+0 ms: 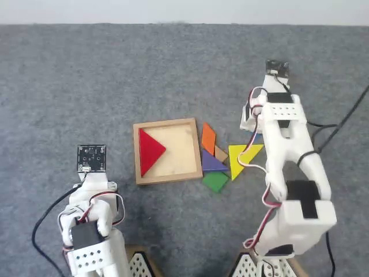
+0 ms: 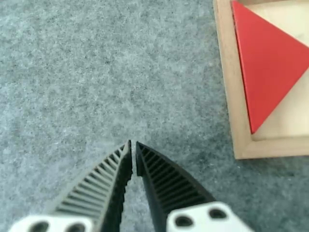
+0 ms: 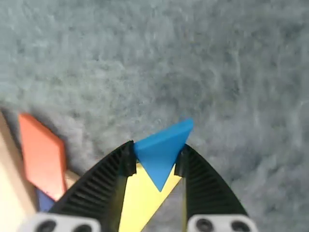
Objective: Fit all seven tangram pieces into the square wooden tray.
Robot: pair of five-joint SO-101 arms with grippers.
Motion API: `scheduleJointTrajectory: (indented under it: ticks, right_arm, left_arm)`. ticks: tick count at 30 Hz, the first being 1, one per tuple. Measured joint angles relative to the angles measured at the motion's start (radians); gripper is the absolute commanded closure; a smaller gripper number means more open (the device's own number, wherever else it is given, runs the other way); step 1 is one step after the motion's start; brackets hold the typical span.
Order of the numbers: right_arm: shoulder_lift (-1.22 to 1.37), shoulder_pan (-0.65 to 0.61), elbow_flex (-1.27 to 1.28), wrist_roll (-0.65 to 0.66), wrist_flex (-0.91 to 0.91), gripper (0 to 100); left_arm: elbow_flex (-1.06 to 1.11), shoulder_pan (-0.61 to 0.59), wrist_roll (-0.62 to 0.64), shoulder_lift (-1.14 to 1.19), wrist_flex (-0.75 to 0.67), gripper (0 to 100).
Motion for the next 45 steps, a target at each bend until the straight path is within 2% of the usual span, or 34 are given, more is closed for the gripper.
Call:
scheduleJointTrajectory:
  ticks: [2,7,10,14,19,23,26,29,35,42,45]
  right_arm:
    - [0.031,0.008,-0.028,0.011,-0.003,90.7]
    - [0.072,0.103,-0.075,0.014,-0.003,74.8]
    - [0.080,0.115,-0.075,-0.012,0.009,69.8]
    - [0.080,0.077,-0.075,-0.028,0.069,70.3]
    - [0.080,-0.074,-0.075,-0.035,0.172,70.2]
    - [0.080,-0.173,-0.120,-0.094,0.253,70.3]
    - [0.080,-0.160,-0.147,-0.115,0.301,75.1]
    - [0.071,-0.092,-0.147,-0.133,0.305,75.4]
    - [-0.114,-0.080,0.061,-0.077,0.175,76.3]
    - [-0.433,-0.018,0.423,-0.057,-0.115,76.7]
    - [-0.483,-0.023,0.489,-0.020,-0.149,76.7]
  left_arm:
    - [0.000,0.000,0.000,0.000,0.000,98]
    - [0.000,0.000,0.000,0.000,0.000,98]
    - [0.000,0.000,0.000,0.000,0.000,98]
    - [0.000,0.000,0.000,0.000,0.000,98]
    - [0.000,0.000,0.000,0.000,0.000,98]
    - [0.000,0.000,0.000,0.000,0.000,98]
    - [0.000,0.000,0.000,0.000,0.000,98]
    - [0.000,0.000,0.000,0.000,0.000,98]
    - [0.000,0.000,0.000,0.000,0.000,98]
    - [0.000,0.000,0.000,0.000,0.000,98]
    - [0.000,0.000,0.000,0.000,0.000,98]
